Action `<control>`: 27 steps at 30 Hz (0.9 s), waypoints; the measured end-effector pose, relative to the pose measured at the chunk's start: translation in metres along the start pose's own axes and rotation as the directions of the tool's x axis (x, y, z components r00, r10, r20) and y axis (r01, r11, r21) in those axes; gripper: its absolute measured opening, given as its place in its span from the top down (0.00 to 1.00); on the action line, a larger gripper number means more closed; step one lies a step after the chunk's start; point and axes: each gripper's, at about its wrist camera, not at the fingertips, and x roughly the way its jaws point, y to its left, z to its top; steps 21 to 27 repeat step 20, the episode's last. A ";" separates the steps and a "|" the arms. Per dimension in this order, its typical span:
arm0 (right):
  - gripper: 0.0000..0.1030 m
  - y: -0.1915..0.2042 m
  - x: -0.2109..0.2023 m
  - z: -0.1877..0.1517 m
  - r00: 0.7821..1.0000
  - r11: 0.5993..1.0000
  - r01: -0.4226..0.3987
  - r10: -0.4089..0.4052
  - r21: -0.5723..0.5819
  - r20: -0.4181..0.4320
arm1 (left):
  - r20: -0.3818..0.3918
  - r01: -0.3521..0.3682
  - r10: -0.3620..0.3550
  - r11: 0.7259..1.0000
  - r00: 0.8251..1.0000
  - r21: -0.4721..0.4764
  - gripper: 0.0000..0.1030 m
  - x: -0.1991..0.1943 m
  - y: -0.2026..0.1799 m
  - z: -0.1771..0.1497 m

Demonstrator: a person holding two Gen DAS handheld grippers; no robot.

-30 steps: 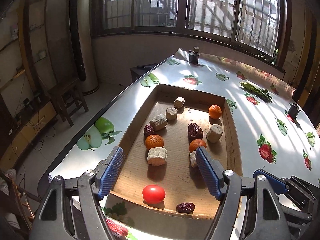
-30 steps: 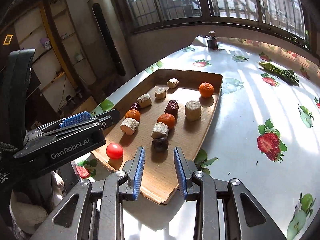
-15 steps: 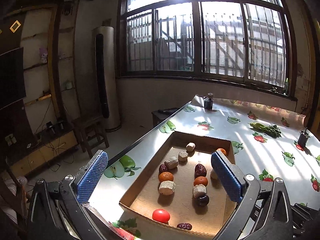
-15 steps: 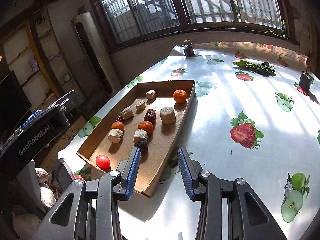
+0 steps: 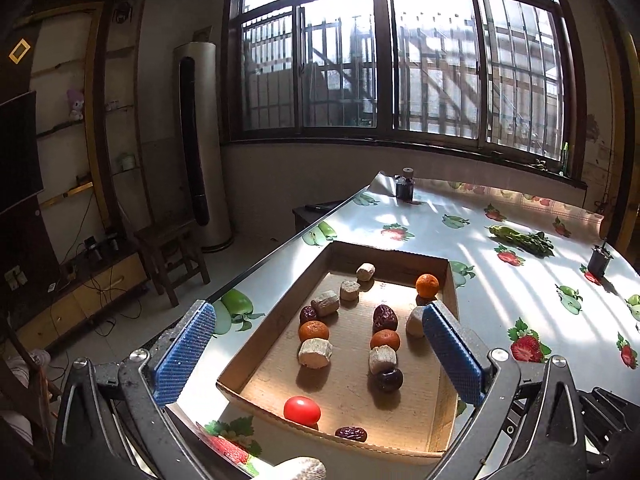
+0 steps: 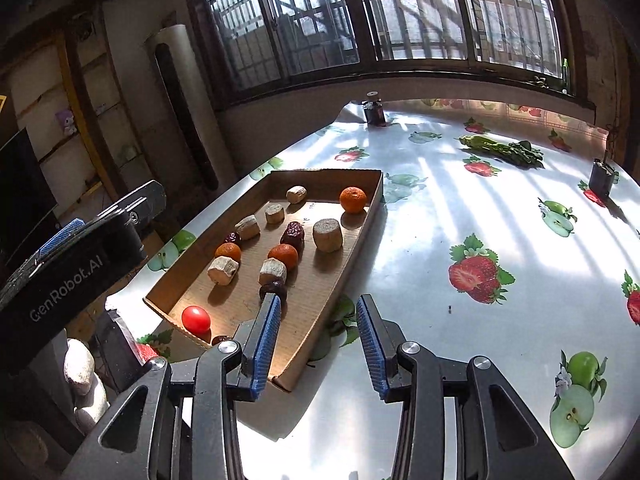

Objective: Organize fruits

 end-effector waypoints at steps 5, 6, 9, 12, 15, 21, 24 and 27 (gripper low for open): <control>0.54 -0.002 0.004 -0.001 1.000 1.000 0.025 -0.025 -0.004 -0.006 | -0.071 0.057 -0.057 0.998 0.996 -0.007 0.00 0.012 -0.001 -0.005; 0.54 -0.002 0.005 -0.001 0.999 0.999 0.031 -0.032 -0.005 -0.008 | -0.081 0.062 -0.062 0.998 0.995 -0.008 0.00 0.014 0.000 -0.006; 0.53 -0.001 0.009 -0.001 0.999 0.999 0.048 -0.048 -0.014 -0.017 | -0.102 0.064 -0.065 0.998 0.993 -0.010 0.00 0.021 0.000 -0.009; 0.53 0.003 0.013 0.000 0.998 0.998 0.060 -0.061 -0.035 -0.025 | -0.124 0.071 -0.073 0.997 0.990 -0.018 0.00 0.028 0.004 -0.012; 0.53 0.011 0.017 0.002 0.996 0.994 0.076 -0.079 -0.078 -0.032 | -0.144 0.072 -0.075 0.997 0.987 -0.025 0.00 0.035 0.010 -0.014; 0.53 0.017 0.025 0.004 0.996 0.994 0.067 -0.071 -0.081 -0.056 | -0.178 0.071 -0.075 0.997 0.981 -0.031 0.00 0.042 0.020 -0.010; 0.53 0.017 0.025 0.004 0.996 0.994 0.067 -0.071 -0.081 -0.056 | -0.178 0.071 -0.075 0.997 0.981 -0.031 0.00 0.042 0.020 -0.010; 0.53 0.017 0.025 0.004 0.996 0.994 0.067 -0.071 -0.081 -0.056 | -0.178 0.071 -0.075 0.997 0.981 -0.031 0.00 0.042 0.020 -0.010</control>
